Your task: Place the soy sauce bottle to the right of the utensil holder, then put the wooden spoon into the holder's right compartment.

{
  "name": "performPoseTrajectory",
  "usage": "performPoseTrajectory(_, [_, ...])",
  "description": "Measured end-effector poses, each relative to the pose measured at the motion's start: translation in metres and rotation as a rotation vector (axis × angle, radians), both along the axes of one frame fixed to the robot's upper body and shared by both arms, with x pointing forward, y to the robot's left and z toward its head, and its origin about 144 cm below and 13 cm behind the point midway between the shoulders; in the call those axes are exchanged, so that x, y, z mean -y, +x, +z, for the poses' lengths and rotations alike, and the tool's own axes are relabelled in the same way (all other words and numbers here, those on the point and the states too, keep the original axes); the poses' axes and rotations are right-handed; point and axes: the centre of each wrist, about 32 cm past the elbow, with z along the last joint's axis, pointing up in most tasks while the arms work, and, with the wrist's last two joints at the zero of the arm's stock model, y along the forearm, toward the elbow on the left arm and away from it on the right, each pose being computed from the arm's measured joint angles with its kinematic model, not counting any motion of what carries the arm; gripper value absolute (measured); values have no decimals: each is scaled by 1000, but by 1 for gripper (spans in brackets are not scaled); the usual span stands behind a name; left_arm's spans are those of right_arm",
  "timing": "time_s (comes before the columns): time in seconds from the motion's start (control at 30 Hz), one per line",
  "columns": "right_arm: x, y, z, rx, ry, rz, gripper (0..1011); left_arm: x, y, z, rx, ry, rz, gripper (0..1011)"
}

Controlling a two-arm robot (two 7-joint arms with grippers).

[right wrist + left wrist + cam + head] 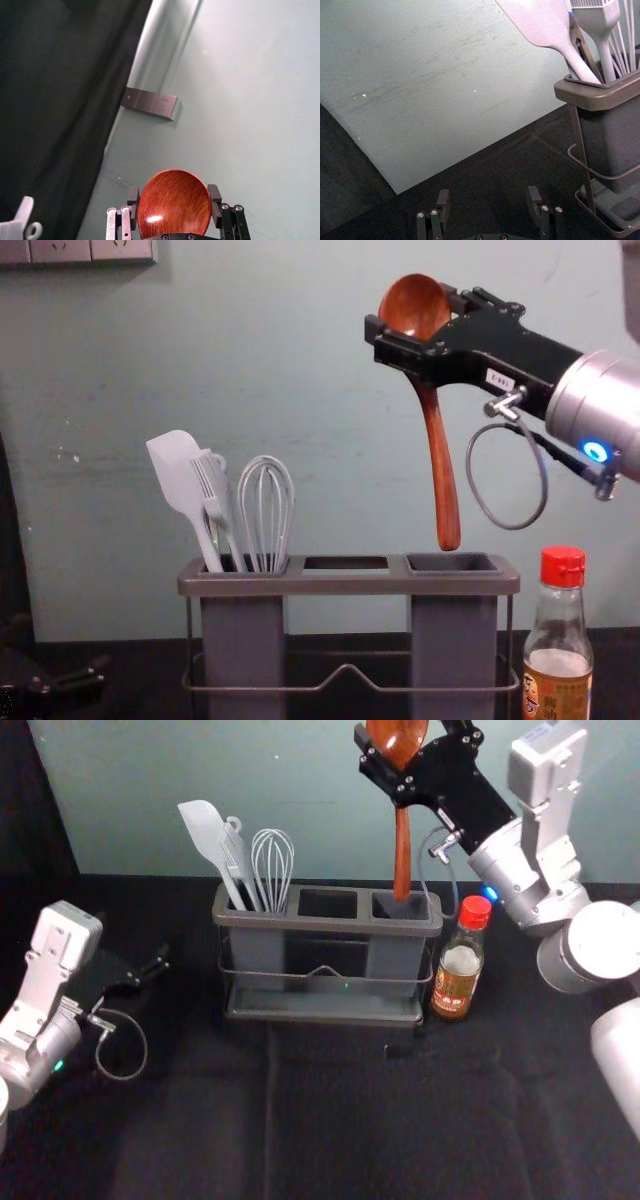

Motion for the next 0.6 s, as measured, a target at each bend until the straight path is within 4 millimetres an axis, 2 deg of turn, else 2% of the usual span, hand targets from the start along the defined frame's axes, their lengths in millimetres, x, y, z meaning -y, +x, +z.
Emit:
performPoseTrajectory(0.4, [-10, 0, -13, -35, 10, -53, 840, 0, 0, 0, 0, 0, 0, 1005])
performPoseTrajectory(0.6, [-13, -3, -28, -55, 3, -61, 840, 0, 0, 0, 0, 0, 0, 1005])
